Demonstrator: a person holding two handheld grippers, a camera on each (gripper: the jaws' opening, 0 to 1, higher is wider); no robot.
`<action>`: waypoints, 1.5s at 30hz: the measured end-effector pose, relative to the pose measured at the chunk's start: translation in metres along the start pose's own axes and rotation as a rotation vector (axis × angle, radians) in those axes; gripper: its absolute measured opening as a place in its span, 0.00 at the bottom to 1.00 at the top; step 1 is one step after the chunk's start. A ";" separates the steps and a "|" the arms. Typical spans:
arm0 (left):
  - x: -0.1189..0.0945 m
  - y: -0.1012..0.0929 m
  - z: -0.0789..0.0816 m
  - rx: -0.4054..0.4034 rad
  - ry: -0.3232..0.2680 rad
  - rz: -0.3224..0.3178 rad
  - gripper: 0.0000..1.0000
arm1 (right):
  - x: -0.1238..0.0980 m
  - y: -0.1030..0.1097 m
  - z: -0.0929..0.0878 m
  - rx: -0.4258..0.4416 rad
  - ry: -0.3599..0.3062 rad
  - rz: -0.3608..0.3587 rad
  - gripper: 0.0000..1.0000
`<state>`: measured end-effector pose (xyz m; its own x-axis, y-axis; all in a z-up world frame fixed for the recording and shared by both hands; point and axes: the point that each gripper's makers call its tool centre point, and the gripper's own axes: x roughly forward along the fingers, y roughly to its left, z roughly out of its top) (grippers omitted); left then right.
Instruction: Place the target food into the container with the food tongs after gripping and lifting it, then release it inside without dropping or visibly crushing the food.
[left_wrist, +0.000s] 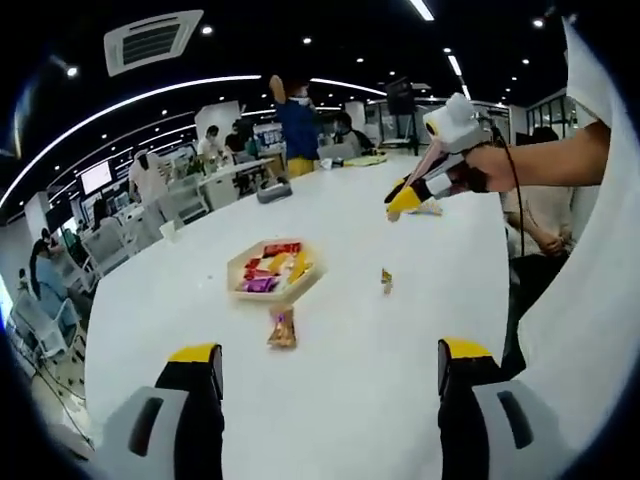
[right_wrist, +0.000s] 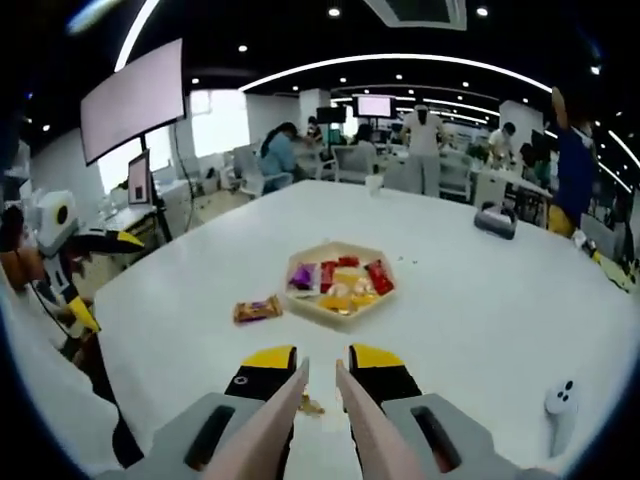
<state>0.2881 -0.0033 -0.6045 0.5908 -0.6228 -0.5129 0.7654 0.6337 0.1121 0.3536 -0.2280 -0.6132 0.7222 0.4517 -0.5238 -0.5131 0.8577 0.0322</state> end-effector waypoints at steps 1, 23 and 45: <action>-0.001 0.000 0.003 -0.004 -0.003 0.011 0.89 | 0.002 -0.001 -0.006 -0.015 0.018 0.009 0.21; -0.021 -0.001 -0.001 -0.183 0.030 0.174 0.89 | 0.094 0.008 -0.075 -0.076 0.116 0.146 0.23; -0.005 0.015 0.025 -0.193 -0.017 0.207 0.87 | 0.094 -0.004 -0.078 -0.042 0.154 0.189 0.18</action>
<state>0.3033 -0.0018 -0.5793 0.7348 -0.4781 -0.4811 0.5665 0.8227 0.0477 0.3870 -0.2080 -0.7291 0.5341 0.5575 -0.6356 -0.6535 0.7492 0.1079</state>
